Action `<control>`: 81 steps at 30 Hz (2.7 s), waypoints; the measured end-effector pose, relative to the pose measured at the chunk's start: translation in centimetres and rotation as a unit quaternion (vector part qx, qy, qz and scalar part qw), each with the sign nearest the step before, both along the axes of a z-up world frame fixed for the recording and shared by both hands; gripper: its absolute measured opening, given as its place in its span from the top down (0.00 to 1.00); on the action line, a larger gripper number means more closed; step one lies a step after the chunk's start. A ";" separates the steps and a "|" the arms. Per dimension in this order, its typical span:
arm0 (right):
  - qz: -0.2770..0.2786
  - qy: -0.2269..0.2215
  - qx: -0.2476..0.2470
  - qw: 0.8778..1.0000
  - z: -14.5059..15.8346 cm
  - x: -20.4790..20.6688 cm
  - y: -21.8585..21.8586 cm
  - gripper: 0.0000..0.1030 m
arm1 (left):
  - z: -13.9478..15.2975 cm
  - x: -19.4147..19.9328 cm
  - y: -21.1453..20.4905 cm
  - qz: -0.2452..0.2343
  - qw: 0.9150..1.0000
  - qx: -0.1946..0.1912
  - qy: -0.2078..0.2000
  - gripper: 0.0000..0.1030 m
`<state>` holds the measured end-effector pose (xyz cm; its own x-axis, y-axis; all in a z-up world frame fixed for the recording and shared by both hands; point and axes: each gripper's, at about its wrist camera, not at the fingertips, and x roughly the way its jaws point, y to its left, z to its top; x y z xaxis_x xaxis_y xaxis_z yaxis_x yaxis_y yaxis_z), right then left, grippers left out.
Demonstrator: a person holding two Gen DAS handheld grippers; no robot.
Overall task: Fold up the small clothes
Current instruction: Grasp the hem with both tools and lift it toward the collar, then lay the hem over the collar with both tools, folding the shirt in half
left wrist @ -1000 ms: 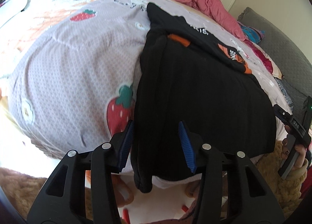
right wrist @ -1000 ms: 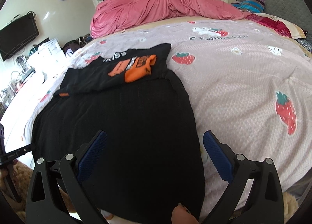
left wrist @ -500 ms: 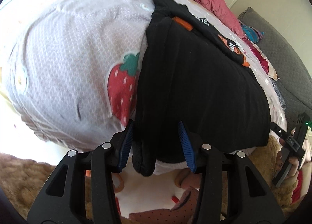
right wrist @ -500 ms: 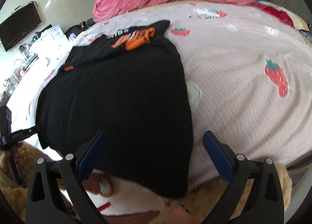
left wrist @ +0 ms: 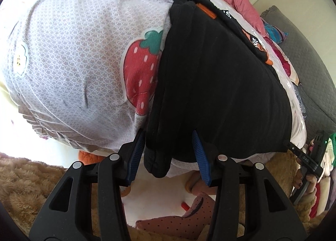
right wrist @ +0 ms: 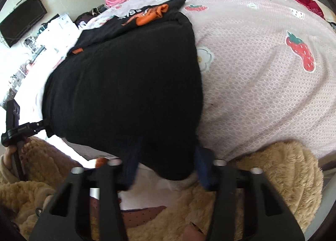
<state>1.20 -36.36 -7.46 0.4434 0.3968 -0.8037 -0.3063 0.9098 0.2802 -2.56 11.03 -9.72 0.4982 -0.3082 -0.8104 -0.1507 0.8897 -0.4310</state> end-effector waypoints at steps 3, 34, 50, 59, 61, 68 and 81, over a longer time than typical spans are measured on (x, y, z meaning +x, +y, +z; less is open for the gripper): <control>0.017 -0.009 0.019 1.000 0.8 -0.5 -0.2 0.90 | -0.1 0.2 -0.1 0.001 1.000 -0.001 0.003 0.63; -0.032 -0.181 0.152 0.971 12.2 3.5 -3.1 0.94 | 11.7 0.0 4.2 0.006 0.983 -0.087 -0.163 0.98; -0.042 -0.238 0.115 0.963 17.1 10.2 -1.3 0.94 | 17.8 7.1 4.5 0.005 0.972 -0.046 -0.229 0.98; -0.053 -0.231 0.097 0.967 18.0 15.1 0.3 0.94 | 18.6 10.8 4.8 0.010 0.972 -0.027 -0.234 0.98; -0.057 -0.228 0.095 0.967 17.9 16.1 0.6 0.94 | 18.5 11.8 5.0 0.014 0.972 -0.027 -0.231 0.98; -0.072 -0.194 0.083 0.975 16.7 20.2 1.9 0.93 | 17.2 15.7 5.9 0.028 0.977 -0.026 -0.209 0.98; -0.088 -0.166 0.051 0.981 13.7 25.0 3.6 0.93 | 14.3 20.7 6.4 0.029 0.984 0.001 -0.175 0.98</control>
